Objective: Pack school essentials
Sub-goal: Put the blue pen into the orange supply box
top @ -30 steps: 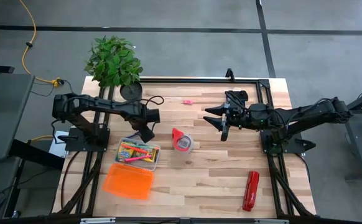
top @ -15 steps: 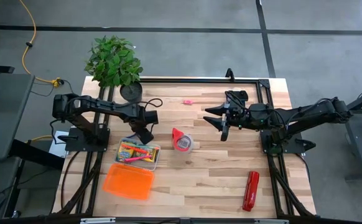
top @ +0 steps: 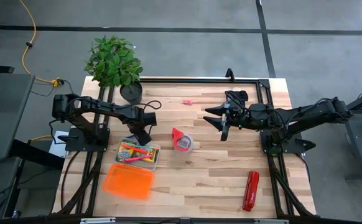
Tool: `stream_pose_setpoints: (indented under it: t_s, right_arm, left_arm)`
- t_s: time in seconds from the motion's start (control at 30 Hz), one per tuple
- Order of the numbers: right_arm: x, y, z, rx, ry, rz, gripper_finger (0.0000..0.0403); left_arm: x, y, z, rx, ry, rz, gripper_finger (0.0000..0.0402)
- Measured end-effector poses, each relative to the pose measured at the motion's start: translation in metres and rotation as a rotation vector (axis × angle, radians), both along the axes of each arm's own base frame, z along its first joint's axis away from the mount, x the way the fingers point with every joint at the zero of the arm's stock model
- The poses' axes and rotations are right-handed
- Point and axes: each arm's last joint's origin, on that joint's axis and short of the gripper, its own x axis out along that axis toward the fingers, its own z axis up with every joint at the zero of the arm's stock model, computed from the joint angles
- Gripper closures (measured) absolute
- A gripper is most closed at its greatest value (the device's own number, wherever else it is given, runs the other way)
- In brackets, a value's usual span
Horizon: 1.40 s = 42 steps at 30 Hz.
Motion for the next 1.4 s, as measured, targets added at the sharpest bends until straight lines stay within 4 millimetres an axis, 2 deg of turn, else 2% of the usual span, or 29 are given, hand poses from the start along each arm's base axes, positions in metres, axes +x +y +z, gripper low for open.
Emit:
stream_pose_setpoints:
  t_s: [0.53,0.87,1.03,1.2,1.3,1.4]
  right_arm:
    - [0.0,0.0,0.0,-0.002,0.0,0.0,0.0236]
    - [0.0,0.0,0.0,-0.002,0.0,0.0,0.0236]
    - [0.0,0.0,0.0,-0.002,0.0,0.0,0.0236]
    - [0.0,0.0,0.0,-0.002,0.0,-0.001,0.0236]
    - [0.0,0.0,0.0,-0.003,0.001,0.0,0.0236]
    - [0.0,0.0,0.0,-0.003,0.004,0.0,0.0236]
  left_arm:
    - [0.004,0.001,-0.004,-0.017,0.003,-0.068,0.0355]
    - [0.021,0.008,0.013,0.049,-0.037,-0.149,0.0363]
    - [0.037,0.013,0.035,0.067,-0.109,-0.185,0.0364]
    - [0.054,0.017,0.077,0.134,-0.269,-0.233,0.0364]
    - [0.06,0.018,0.108,0.19,-0.451,-0.245,0.0364]
    - [0.057,0.015,0.138,0.245,-0.665,-0.231,0.0364]
